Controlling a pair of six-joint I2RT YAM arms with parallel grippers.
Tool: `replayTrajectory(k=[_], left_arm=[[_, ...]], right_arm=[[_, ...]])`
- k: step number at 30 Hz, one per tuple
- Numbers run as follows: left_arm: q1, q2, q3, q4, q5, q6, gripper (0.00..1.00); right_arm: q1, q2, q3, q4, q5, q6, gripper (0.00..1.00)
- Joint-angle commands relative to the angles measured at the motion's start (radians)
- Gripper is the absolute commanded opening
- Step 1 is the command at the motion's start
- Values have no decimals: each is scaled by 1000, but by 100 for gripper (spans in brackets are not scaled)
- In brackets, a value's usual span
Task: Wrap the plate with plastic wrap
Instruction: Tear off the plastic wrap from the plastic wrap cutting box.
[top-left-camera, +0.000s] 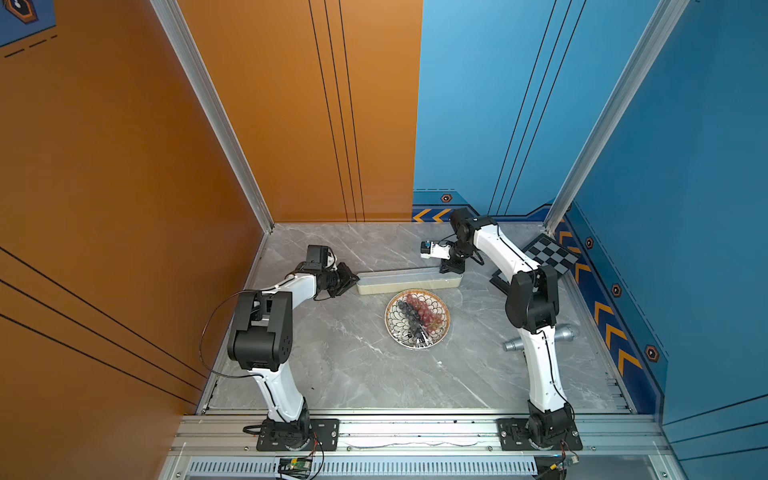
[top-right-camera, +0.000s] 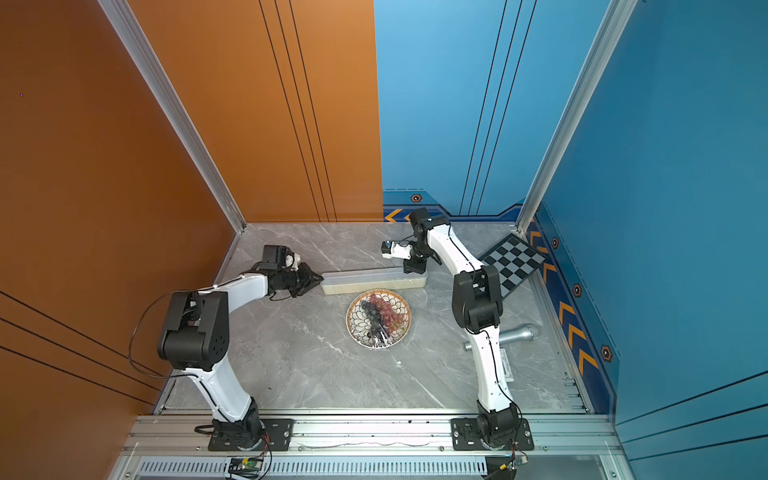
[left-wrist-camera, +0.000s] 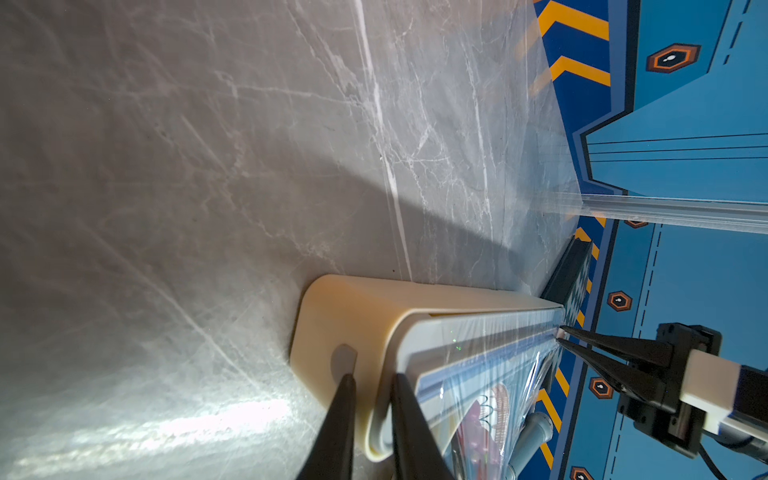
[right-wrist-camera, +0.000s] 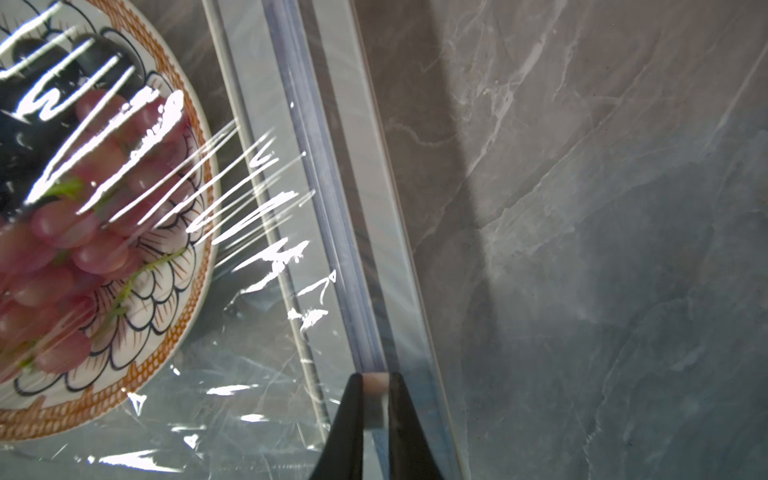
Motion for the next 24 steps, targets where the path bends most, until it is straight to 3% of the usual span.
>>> replayTrajectory(k=[1, 24], left_arm=[[-35, 34, 9, -27, 19, 4, 17], [-50, 37, 10, -27, 15, 3, 17]], right_arm=[[42, 23, 33, -3, -96, 16, 12], [121, 104, 160, 3, -146, 96, 12]])
